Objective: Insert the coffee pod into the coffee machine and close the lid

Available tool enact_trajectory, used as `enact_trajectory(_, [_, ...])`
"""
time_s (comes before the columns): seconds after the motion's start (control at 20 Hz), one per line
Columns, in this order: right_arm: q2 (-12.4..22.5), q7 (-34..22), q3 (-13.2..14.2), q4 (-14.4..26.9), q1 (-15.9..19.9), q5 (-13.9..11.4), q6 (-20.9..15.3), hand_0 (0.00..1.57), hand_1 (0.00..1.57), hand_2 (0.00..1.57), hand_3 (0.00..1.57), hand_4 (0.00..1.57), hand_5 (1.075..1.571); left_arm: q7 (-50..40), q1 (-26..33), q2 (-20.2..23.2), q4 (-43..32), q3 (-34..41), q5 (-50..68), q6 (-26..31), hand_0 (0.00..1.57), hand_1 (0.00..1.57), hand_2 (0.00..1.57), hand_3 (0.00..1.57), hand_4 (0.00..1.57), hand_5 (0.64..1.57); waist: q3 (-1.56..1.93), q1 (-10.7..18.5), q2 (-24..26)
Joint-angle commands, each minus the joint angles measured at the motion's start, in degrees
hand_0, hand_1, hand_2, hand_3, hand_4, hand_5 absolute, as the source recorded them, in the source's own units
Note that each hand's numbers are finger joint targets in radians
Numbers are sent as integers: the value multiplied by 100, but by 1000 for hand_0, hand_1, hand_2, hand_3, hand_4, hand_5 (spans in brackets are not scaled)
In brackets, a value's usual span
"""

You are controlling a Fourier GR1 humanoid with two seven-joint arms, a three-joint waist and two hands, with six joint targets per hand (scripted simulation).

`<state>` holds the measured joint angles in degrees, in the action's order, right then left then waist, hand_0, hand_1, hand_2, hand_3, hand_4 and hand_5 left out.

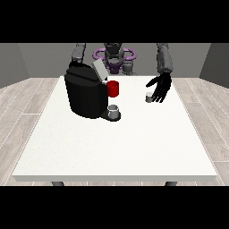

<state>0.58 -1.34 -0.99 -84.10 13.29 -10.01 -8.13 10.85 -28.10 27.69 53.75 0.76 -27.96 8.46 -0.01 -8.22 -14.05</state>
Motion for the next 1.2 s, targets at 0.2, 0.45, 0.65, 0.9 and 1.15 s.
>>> enact_trajectory(0.2, [-53,-115,-533,205,123,-61,-435,0,0,0,0,0,1571,489,-302,-258,-483,-381,-981,-1070,1071,1071,1132,931,465,1571,-2,40,-165])
enact_trajectory(0.45, [-55,241,-243,600,70,-11,-175,0,0,0,0,0,1571,329,-465,-1,-791,-595,-1460,-814,757,757,950,811,339,1571,2,-42,-93])
enact_trajectory(0.65, [-9,-65,-189,280,277,120,117,0,0,0,0,0,1571,301,-482,11,-1324,-684,-1779,-847,877,877,1003,820,284,1571,0,-223,-55])
enact_trajectory(0.9, [-27,174,-24,743,213,139,28,0,0,0,0,0,1571,392,-624,-105,-1509,-796,-2089,-714,760,760,978,856,400,1571,0,-39,114])
enact_trajectory(1.15, [66,372,102,870,74,266,68,0,0,0,0,0,1571,673,-713,-244,-1744,-668,-2172,-858,1124,1124,1198,1089,394,1571,0,-46,196])
